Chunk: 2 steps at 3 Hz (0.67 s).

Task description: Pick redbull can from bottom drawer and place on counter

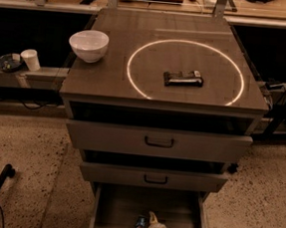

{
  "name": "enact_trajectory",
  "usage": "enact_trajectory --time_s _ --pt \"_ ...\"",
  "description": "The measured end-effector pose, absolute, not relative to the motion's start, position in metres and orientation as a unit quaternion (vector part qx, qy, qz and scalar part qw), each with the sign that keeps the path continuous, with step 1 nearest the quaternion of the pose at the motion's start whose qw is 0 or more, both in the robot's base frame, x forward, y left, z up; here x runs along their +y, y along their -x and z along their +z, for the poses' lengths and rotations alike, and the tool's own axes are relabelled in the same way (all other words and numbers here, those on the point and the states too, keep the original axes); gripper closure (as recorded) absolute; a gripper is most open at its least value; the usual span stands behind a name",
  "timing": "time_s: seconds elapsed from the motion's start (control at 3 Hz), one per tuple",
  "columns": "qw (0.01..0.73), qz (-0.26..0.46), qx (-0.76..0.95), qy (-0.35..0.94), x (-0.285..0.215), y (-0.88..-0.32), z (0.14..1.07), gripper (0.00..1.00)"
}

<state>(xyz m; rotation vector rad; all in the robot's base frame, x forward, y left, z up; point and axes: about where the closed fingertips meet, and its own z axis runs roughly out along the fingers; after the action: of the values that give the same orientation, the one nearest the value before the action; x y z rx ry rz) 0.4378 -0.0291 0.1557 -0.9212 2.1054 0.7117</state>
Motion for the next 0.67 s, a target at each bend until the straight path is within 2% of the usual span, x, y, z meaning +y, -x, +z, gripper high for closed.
enact_trajectory --time_s 0.67 --pt "0.359 0.265 0.819 0.360 -0.022 -0.447 0.140 0.00"
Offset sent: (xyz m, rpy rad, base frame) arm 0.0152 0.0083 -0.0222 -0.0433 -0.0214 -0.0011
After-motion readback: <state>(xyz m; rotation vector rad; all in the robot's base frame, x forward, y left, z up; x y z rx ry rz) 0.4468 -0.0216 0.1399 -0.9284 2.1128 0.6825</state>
